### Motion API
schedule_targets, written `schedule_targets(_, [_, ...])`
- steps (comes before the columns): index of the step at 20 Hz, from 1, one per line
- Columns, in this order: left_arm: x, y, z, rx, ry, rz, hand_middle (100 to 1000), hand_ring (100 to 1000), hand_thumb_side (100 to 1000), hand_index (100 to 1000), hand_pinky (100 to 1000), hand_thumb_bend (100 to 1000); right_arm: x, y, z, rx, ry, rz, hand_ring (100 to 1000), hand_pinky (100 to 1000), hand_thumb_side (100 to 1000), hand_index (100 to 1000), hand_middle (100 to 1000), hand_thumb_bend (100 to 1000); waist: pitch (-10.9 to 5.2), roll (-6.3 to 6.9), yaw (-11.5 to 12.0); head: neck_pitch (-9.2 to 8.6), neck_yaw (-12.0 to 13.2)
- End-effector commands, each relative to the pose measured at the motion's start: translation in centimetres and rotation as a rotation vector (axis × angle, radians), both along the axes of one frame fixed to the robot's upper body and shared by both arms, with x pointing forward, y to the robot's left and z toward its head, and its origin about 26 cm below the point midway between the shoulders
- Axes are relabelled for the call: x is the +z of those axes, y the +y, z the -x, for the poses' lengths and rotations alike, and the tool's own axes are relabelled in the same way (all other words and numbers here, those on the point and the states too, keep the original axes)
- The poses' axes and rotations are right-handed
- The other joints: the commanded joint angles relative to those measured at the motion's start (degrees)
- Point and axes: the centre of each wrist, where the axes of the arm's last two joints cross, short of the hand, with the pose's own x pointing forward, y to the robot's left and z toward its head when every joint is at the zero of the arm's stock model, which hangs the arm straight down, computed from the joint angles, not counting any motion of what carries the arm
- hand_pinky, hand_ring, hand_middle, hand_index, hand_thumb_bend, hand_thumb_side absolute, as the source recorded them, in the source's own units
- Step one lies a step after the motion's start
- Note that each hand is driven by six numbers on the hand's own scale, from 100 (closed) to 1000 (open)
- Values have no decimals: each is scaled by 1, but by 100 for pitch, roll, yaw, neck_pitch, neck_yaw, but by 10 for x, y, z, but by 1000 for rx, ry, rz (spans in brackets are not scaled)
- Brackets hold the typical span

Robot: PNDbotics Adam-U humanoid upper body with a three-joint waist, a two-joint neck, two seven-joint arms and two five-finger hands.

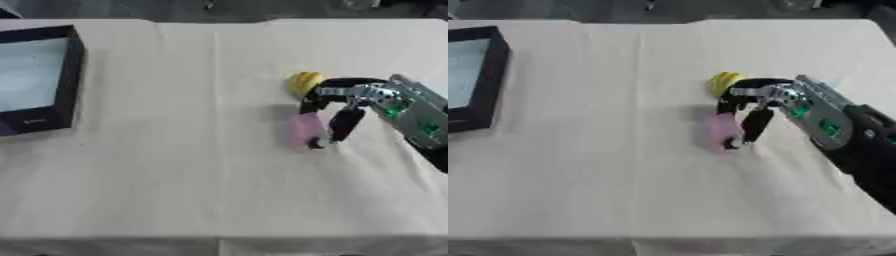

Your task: Pick up the objects with one hand, pass them to the other hand, and then place them into the box on the other side of the table.

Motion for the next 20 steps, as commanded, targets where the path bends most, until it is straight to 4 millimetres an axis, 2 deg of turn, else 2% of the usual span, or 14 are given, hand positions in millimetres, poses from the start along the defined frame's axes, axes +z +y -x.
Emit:
schedule_targets(1, [14,5,4,11,-41,-14,642,673,578,777,632,490,19,-1,2,2,-47,-35,695,813,100,524,546,417,-37,83,-5,-32,5])
schedule_targets(7, [17,3,7,0,-53,-27,643,674,572,777,632,489,42,8,17,-22,-146,-219,623,802,100,498,511,390,-81,94,-56,-2,74])
schedule_targets(12, [22,-1,11,-20,-67,-49,644,675,564,777,634,490,54,26,31,-25,-226,-417,599,777,100,501,507,376,-134,120,-103,7,151])
schedule_targets(15, [25,-4,13,-34,-69,-66,645,676,560,777,635,491,54,37,35,-24,-243,-505,592,775,100,512,515,366,-162,132,-115,14,190])
schedule_targets(20, [30,-9,14,-56,-64,-98,646,678,555,777,637,492,42,63,34,-23,-215,-621,571,776,100,528,525,321,-199,138,-123,19,231])
